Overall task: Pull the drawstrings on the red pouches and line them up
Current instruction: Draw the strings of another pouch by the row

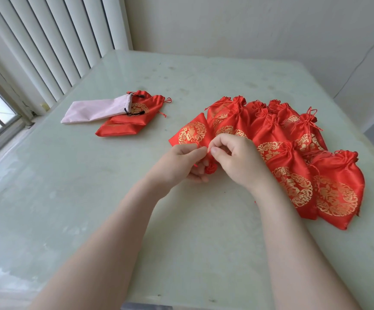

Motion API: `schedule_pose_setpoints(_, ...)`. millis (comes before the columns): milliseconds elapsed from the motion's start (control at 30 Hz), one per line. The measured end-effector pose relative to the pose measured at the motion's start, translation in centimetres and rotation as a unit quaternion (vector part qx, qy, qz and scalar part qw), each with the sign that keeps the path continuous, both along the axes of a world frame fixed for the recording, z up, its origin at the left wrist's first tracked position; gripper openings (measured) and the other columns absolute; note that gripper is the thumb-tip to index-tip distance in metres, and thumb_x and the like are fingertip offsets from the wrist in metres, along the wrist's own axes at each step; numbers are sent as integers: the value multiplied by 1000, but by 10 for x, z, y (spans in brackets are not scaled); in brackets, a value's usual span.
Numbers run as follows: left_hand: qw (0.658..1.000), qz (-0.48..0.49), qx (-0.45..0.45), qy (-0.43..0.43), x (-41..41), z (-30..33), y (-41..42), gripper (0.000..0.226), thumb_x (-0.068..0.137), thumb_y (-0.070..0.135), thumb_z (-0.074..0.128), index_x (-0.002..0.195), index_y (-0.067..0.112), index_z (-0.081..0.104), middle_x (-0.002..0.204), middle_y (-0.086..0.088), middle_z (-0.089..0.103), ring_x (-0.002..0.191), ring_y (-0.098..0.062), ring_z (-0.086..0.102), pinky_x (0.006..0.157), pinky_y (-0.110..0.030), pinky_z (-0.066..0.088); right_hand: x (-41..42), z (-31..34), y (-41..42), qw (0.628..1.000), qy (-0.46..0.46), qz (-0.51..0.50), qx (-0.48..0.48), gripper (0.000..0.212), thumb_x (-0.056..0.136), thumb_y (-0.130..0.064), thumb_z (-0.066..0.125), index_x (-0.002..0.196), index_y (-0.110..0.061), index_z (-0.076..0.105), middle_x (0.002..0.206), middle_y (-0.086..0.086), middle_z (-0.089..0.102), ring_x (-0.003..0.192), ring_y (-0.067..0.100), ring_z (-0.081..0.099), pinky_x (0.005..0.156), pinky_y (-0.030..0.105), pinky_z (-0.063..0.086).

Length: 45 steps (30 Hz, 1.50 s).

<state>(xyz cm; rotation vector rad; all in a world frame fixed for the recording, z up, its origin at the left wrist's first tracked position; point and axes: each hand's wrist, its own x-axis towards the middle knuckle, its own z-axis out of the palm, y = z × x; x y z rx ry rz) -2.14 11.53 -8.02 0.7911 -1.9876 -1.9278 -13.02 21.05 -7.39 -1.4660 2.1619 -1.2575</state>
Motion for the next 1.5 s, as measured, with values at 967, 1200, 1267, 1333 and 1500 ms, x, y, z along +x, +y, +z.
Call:
schedule_pose_setpoints(967,998,50,10,41,2,-6,-10,12,89,14,59,79,11,66,70,8,64,67,0,57,60,-11,44,-6,-10,-4,1000,10,21,10,18,80,-6,65,90,-20,64,89,3,64,66,14,62,64,11,46)
schedule_pose_setpoints(1200,992,88,-5,88,-2,-10,-9,16,86,2,60,72,10,63,77,-2,59,66,-6,58,73,-16,51,3,-22,-15,999,40,-22,-19,23,78,-2,61,95,-18,62,90,5,56,62,8,52,67,19,45)
schedule_pose_setpoints(1267,989,97,10,115,-4,-10,-9,18,85,-1,60,70,8,60,77,-2,59,63,-4,61,77,-17,54,8,-25,-19,998,30,-28,-36,28,79,3,59,101,-13,63,96,4,53,69,2,52,71,8,41)
schedule_pose_setpoints(1333,990,99,-29,100,-4,-11,-12,18,86,2,60,71,11,59,67,5,63,62,-5,63,78,-22,53,9,-25,-21,999,10,-35,-27,25,82,2,57,102,-11,64,95,3,58,69,-2,49,68,4,37)
schedule_pose_setpoints(1500,971,69,-224,40,1,-10,-21,19,87,9,61,71,16,57,64,5,67,61,-5,66,69,-21,53,3,-18,-15,991,-131,-32,-27,15,86,-11,58,90,-24,65,80,-8,66,76,13,63,76,37,54)
